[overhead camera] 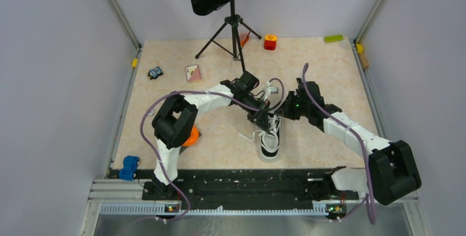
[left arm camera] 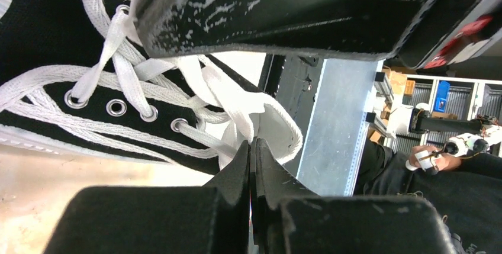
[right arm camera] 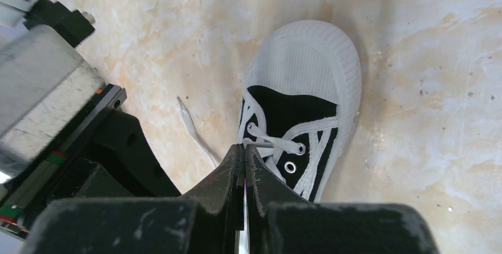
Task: Tie the shoes
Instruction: Cross the shoelace with the shoelace, then tie the shoelace on the shoe.
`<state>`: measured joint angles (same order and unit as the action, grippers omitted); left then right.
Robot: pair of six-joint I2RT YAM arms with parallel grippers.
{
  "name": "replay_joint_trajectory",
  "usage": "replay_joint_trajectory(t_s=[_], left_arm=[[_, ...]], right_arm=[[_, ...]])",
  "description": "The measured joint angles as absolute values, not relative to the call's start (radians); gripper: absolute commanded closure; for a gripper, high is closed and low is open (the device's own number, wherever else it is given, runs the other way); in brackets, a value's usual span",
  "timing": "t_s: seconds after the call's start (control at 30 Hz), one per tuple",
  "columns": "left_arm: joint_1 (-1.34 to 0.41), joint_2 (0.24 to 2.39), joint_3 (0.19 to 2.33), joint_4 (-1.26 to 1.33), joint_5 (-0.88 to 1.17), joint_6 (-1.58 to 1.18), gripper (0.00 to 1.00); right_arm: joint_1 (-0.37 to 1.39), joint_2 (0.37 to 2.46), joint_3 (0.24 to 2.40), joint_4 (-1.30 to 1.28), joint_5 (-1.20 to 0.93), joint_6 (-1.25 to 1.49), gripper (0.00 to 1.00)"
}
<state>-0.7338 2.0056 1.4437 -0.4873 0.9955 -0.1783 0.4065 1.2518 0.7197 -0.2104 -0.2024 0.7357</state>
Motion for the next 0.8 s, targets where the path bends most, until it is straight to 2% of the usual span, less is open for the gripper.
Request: replay_joint_trajectory(t_s=[0.2,0.6,0.63,0.73,0.8], left_arm=[[-0.734,2.006,1.444,-0.524,0.998,-0.151,1.0],[-0.734,1.991,1.443,-0.554,0.964,-0.136,0.99],[-0.734,1.985,1.443,-0.555,0.957,-0.136,0.91],[-0.734,1.965,1.446,-0.571,0.922,-0.137,0.56],[-0.734,1.954,1.454,-0.595,0.894,-0.137,0.38]], right_arm=[[0.406,1.234,0.719,-0.205,-0.16,0.747,1.0],[0.405,1.061,0.646,-0.18,0.027,0.81,1.0],[0.405,1.056,0.641,-0.179,0.038,0.813,1.0],[0.405,1.053,0.633,-0.175,0.062,0.817,1.0],[0.405,1.049,0.623,-0.174,0.073,0.822,1.0]])
